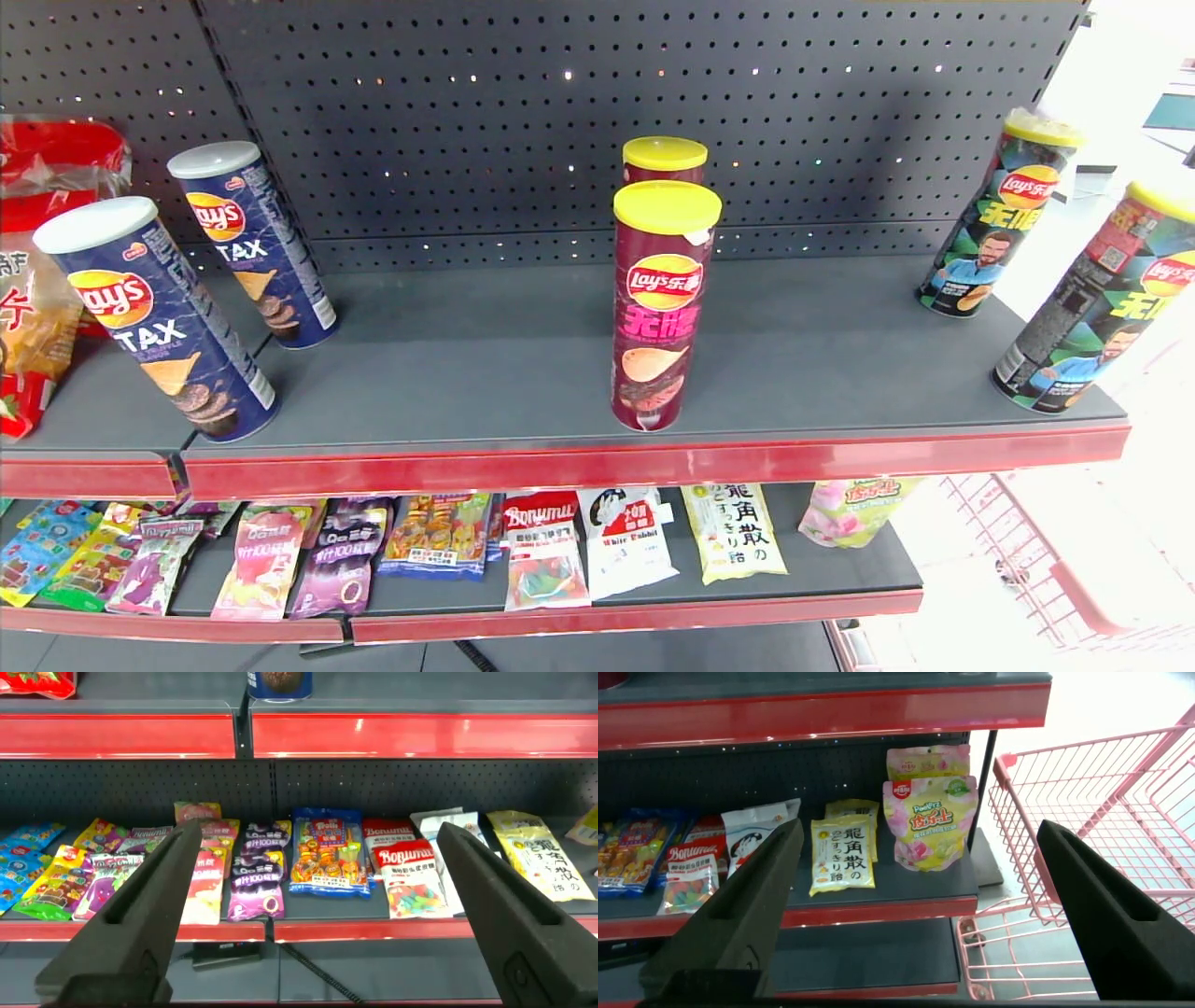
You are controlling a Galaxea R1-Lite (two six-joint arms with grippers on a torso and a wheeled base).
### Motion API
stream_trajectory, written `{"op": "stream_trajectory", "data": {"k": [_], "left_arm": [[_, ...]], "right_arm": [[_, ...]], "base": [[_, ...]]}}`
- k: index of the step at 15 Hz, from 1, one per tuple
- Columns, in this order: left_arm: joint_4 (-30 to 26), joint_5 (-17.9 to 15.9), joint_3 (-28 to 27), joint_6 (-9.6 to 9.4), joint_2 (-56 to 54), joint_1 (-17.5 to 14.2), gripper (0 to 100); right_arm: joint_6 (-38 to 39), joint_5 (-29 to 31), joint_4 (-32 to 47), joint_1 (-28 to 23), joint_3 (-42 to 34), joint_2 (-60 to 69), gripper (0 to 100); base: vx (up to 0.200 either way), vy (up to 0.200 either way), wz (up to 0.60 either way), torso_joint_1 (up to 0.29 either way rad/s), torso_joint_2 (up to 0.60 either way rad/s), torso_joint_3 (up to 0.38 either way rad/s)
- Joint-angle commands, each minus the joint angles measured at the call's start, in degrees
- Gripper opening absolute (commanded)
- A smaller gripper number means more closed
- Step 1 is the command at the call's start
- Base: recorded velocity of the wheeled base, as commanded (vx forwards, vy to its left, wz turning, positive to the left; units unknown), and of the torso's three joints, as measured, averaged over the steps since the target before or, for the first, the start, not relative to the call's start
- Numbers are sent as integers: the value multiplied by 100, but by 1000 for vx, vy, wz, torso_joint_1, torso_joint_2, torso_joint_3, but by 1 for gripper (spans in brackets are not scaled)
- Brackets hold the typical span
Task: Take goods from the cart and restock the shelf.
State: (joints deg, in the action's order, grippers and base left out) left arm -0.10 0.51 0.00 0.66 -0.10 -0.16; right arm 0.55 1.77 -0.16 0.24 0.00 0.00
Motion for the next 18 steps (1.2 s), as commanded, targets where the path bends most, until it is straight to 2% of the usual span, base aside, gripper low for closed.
{"op": "stream_trajectory", "data": {"k": [1,18], "left_arm": [[1,2,0,4,10,-2,100],[1,2,0,4,10,-2,100]], "right_arm": [[-2,-1,-2,2,0,0,100],[24,-1,-2,2,0,0,100]], "base": [[0,0,0,0,0,0],[0,0,0,0,0,0]]}}
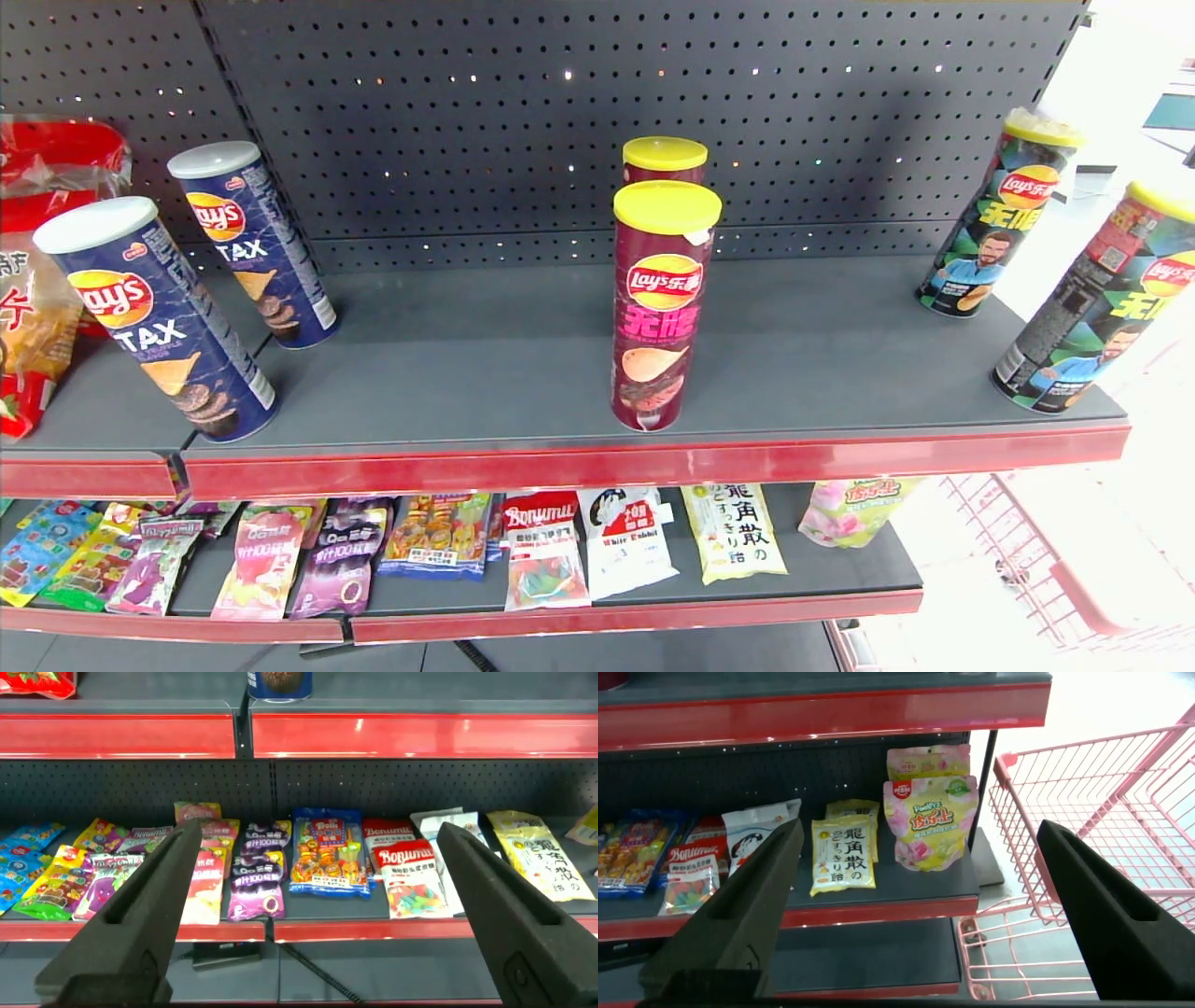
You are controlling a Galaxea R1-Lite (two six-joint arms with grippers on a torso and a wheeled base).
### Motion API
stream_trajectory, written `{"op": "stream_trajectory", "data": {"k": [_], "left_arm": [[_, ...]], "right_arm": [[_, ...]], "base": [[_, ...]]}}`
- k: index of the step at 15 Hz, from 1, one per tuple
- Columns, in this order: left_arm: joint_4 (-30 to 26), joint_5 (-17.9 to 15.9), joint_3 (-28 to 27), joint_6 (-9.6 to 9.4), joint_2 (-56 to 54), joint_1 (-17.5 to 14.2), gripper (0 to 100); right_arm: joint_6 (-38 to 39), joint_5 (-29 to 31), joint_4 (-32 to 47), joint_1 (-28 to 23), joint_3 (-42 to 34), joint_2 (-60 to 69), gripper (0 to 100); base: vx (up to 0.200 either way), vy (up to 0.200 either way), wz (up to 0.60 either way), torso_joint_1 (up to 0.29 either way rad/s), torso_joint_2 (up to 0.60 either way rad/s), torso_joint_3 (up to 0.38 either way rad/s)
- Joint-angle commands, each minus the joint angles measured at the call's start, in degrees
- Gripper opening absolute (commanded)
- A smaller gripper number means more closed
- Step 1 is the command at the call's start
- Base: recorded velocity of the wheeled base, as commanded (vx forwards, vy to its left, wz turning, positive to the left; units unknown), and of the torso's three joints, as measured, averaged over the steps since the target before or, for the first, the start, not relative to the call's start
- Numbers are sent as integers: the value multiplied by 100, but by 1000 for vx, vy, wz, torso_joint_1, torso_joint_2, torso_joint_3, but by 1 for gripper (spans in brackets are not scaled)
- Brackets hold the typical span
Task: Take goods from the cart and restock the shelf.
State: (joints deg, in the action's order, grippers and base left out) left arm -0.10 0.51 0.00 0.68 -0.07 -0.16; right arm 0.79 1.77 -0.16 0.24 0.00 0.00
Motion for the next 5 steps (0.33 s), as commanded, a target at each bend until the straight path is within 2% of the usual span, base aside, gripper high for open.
{"op": "stream_trajectory", "data": {"k": [1,5], "left_arm": [[1,2,0,2,7,-2,100],[1,2,0,2,7,-2,100]], "right_arm": [[-9,-1,-2,2,0,0,100],[-9,-1,-2,2,0,0,100]], "base": [[0,0,0,0,0,0],[0,0,0,0,0,0]]}}
